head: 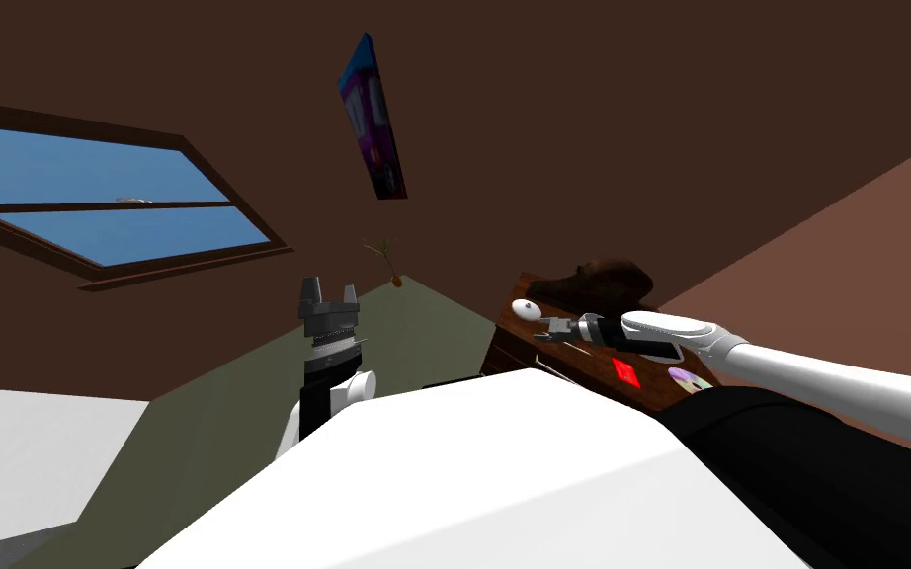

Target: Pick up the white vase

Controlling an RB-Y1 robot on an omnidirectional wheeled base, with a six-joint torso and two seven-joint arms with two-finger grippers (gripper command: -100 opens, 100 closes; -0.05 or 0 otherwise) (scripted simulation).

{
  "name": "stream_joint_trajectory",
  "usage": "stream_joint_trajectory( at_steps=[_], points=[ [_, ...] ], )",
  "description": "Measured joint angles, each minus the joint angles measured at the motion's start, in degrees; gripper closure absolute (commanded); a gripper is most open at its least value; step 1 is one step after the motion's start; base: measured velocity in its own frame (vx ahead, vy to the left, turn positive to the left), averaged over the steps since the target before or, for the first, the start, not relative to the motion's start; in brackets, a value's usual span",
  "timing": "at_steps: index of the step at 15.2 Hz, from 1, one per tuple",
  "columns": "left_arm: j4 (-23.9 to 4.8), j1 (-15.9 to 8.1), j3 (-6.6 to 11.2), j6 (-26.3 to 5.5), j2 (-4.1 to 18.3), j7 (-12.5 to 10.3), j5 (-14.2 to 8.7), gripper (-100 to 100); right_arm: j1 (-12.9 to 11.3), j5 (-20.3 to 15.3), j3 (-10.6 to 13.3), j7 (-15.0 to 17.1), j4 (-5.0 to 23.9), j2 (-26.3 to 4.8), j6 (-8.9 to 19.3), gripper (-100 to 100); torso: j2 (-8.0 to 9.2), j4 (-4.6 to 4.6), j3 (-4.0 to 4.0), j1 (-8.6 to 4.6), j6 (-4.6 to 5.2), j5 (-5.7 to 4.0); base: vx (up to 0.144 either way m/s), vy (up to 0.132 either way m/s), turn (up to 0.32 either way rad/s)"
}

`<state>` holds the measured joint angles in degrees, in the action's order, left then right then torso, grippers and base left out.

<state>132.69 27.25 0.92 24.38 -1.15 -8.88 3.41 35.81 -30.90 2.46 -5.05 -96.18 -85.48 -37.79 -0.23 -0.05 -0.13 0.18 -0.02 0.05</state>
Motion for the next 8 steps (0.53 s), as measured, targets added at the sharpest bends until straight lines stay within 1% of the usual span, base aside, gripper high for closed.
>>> stream_joint_trajectory(
  at_steps=[3,4,6,8],
  points=[
    [0.00,0.00,0.00,0.00,0.00,0.00,0.00,0,-0.42,-1.00,0.52,0.18,1.80,-2.99,-0.64,-100,0.04,0.01,0.02,-0.02,0.01,-0.01,0.049,0.025,0.089],
    [0.00,0.00,0.00,0.00,0.00,0.00,0.00,0,-0.11,-1.45,0.49,0.09,2.47,-4.15,-0.90,-100,0.02,0.01,0.02,-0.02,-0.01,0.00,0.058,0.028,0.113],
    [0.00,0.00,0.00,0.00,0.00,0.00,0.00,0,1.48,-2.01,-0.33,-0.13,2.92,-6.71,-0.97,-100,-0.01,0.00,0.00,0.00,0.00,0.01,0.061,0.027,0.091],
    [0.00,0.00,0.00,0.00,0.00,0.00,0.00,0,0.28,-3.29,1.01,0.15,4.24,-8.87,-1.09,-100,-0.02,0.00,-0.01,0.01,-0.01,0.00,0.053,0.025,0.087]
  ],
)
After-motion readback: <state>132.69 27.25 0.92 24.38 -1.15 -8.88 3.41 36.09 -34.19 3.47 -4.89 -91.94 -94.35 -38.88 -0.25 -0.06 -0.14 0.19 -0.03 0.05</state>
